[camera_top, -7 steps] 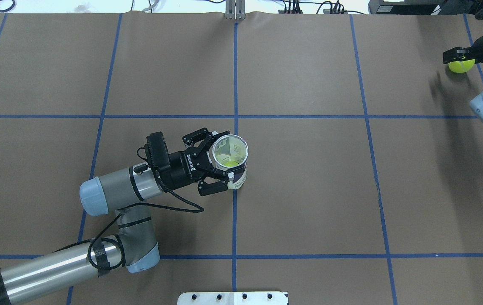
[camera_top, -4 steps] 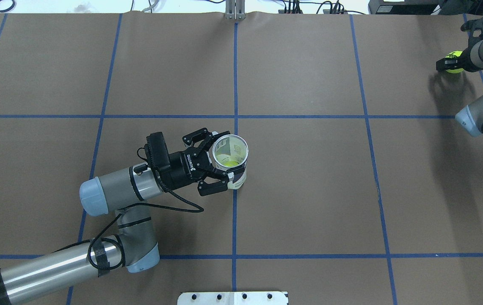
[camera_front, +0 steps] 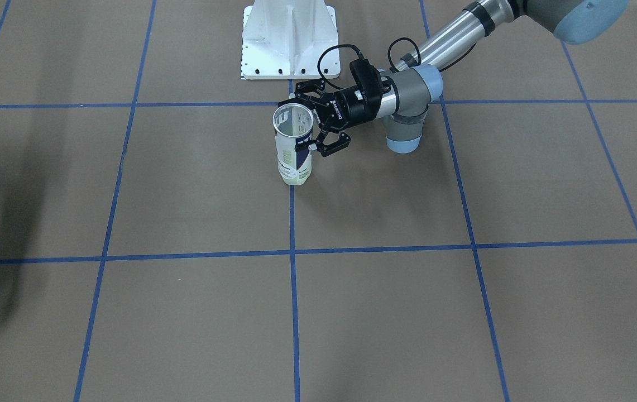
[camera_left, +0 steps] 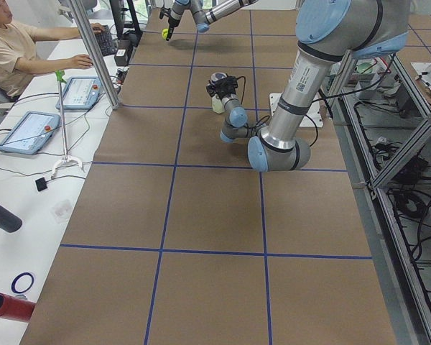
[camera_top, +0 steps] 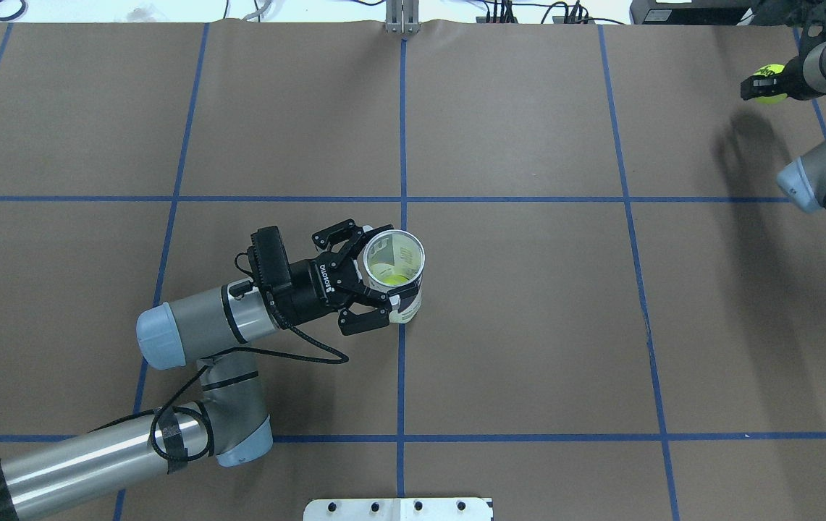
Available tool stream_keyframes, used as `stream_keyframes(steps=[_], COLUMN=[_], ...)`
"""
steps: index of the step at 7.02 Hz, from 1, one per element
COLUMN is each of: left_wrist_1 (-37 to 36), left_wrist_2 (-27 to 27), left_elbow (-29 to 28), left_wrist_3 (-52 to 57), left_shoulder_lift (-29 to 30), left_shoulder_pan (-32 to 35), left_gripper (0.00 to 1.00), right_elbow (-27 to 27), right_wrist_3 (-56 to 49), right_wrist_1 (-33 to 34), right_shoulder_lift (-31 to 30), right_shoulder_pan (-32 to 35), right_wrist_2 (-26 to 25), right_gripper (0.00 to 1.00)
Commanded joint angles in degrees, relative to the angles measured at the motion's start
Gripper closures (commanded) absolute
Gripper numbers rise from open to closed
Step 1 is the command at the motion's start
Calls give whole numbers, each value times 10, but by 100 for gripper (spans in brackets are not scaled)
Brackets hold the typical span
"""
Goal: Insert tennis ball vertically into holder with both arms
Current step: 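Lower the right gripper onto the far yellow tennis ball and close it, then lift the ball with the right gripper and carry it over the can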
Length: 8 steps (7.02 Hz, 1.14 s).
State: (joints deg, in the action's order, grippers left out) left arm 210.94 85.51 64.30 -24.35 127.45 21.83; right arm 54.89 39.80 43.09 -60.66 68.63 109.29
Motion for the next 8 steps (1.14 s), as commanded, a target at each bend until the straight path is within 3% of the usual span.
stream_keyframes(steps=[1, 3, 6, 8], left_wrist_1=[0, 0, 0, -1], left_wrist_2=[-1, -1, 0, 0], left_elbow=[0, 0, 0, -1], left_wrist_3=[0, 0, 0, 0], left_shoulder_lift=[1, 2, 4, 4], left_shoulder_pan=[0, 0, -1, -2], left_gripper=[1, 1, 1, 1], right_elbow=[120, 229, 435, 503], right_wrist_3=[32, 63, 258, 356], right_wrist_1=[52, 49, 55, 72], right_shoulder_lift=[-4, -14, -13, -6], right_shoulder_pan=[0, -21, -128, -206], right_wrist_2=[59, 77, 80, 66], right_gripper=[100, 100, 100, 100])
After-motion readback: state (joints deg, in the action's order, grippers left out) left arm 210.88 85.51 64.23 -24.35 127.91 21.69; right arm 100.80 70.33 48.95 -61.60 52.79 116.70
